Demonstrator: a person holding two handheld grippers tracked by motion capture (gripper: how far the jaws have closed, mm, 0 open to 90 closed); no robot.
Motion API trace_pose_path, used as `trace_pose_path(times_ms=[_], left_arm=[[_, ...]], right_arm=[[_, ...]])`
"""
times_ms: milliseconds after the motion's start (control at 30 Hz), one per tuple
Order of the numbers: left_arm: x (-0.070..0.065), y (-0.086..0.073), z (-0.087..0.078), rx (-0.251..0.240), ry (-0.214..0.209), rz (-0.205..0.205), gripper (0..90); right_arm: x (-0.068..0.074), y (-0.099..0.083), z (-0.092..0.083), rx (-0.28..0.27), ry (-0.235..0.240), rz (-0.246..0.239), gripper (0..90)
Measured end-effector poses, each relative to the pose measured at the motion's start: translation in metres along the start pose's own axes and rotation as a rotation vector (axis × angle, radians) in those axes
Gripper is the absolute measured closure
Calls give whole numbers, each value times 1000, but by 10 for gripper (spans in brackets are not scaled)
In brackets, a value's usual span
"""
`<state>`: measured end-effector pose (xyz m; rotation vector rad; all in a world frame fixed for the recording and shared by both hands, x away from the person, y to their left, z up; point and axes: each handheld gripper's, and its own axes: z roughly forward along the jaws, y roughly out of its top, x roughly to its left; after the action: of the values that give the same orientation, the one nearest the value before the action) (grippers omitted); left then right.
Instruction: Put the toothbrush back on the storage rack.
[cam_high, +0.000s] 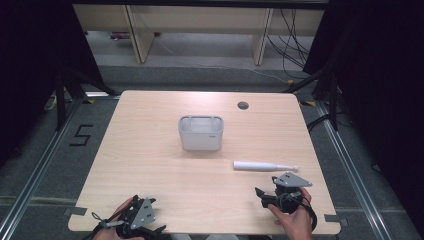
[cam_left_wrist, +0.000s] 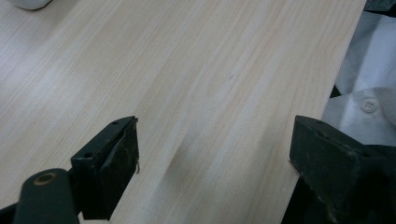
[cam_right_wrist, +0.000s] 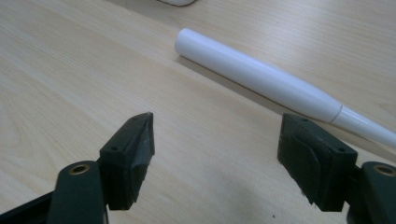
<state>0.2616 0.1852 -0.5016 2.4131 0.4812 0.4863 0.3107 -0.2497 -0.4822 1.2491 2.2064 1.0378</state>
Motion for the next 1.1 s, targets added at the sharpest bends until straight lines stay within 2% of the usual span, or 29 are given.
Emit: trace_pose_path(times_ms=[33, 167, 200, 233, 267, 300, 333, 367, 400, 433, 467, 500, 600, 667, 733, 800, 900, 933, 967, 1000, 1033, 1100], left_arm=[[0, 0, 0, 4, 2, 6, 155], [1, 0, -1, 7, 7, 6, 155], [1, 0, -1, 5, 7, 6, 155], [0, 0, 0, -5, 7, -3, 155], [0, 0, 0, -6, 8, -5, 155], [0, 0, 0, -6, 8, -5, 155], [0, 0, 0, -4, 8, -3, 155], [0, 0, 0, -5, 8, -4, 155], [0, 0, 0, -7, 7, -4, 155], [0, 0, 0, -6, 7, -7, 155], [0, 0, 0, -3, 6, -7, 155], [1, 0, 0, 0, 10, 2, 155], [0, 0, 0, -7, 7, -6, 155], [0, 0, 0, 1, 2, 4, 155], [0, 0, 0, -3, 4, -2, 155], [0, 0, 0, -1, 2, 2, 155], [0, 0, 0, -6, 7, -6, 155], [0, 0, -1, -5, 3, -4, 155], [2, 1, -2, 20, -19, 6, 155], [1, 0, -1, 11, 6, 6, 155], [0, 0, 0, 4, 8, 0, 155], [0, 0, -1, 4, 6, 0, 155]], right_arm=[[-2, 1, 2, -13, 7, -35, 283], [-2, 8, 8, -15, 33, -14, 332], [0, 9, 8, -15, 33, 7, 357], [1, 11, 8, -15, 24, 3, 389], [-1, 14, 9, -24, 38, -17, 422], [-1, 14, 9, -24, 38, -17, 422], [0, 18, 12, -31, 40, -17, 496], [0, 20, 13, -24, 32, -20, 524], [-1, 22, 15, -19, 35, -47, 569], [1, 23, 16, -7, 18, -26, 592], [-1, 26, 20, -9, 12, -74, 629], [0, 28, 22, -7, 11, -83, 656], [3, 34, 27, -20, -11, -87, 749], [3, 38, 31, -29, -7, -110, 798], [3, 43, 35, -24, -7, -103, 837], [1, 48, 42, -33, -10, -117, 861], [1, 54, 53, -20, -6, -108, 886], [0, 55, 56, -19, 2, -111, 894], [0, 56, 59, -17, 4, -102, 897], [0, 58, 63, -8, 2, -104, 898], [-1, 59, 65, -3, -3, -118, 899], [-1, 62, 71, -6, -7, -118, 899]])
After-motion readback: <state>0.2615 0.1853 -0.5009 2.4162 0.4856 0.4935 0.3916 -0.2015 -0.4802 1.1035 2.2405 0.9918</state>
